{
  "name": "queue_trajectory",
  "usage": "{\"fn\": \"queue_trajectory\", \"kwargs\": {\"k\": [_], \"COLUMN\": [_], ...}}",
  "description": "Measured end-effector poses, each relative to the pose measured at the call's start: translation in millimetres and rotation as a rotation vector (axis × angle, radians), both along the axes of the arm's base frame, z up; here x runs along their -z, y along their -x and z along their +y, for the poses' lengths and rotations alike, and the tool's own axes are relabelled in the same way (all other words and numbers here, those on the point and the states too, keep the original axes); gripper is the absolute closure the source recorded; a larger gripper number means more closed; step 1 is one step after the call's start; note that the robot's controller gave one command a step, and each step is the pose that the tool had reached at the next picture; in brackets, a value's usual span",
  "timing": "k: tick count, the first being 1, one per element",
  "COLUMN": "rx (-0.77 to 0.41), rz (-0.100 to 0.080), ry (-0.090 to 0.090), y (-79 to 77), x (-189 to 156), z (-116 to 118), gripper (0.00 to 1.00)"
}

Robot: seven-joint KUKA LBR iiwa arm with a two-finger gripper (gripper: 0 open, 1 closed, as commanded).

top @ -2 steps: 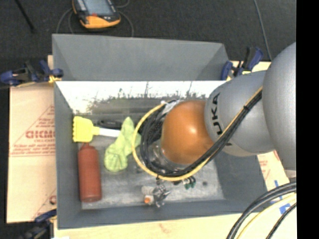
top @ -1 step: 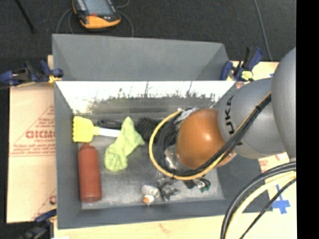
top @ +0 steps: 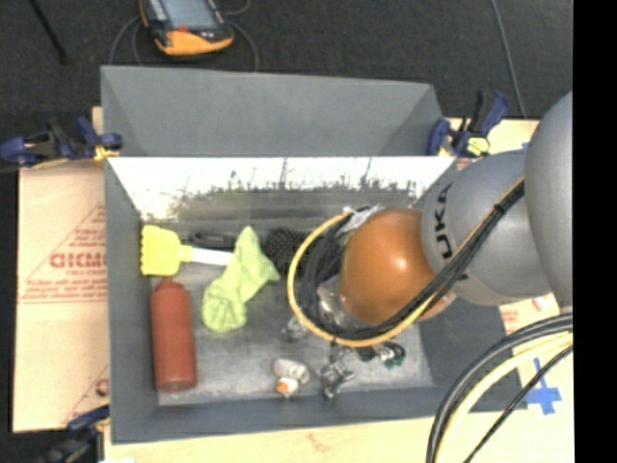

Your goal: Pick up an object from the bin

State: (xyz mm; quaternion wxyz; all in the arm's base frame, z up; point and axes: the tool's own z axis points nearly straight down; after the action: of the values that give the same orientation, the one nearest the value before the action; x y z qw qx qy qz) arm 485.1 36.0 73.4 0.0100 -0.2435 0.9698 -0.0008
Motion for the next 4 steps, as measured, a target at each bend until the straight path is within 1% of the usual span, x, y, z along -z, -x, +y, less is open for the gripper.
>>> {"fn": "queue_trajectory", "kwargs": {"k": [2,3,4], "rx": [0.000,-0.199,-0.287], "rz": [0.000,0.005,0.010], "ry": [0.000,0.007,0.005], "y": [0.1,-0.7,0.8], "x": [0.0,0.9,0.9], "z": [0.0,25.7,66.2], "gripper": [0.00,0.00,1.00]}}
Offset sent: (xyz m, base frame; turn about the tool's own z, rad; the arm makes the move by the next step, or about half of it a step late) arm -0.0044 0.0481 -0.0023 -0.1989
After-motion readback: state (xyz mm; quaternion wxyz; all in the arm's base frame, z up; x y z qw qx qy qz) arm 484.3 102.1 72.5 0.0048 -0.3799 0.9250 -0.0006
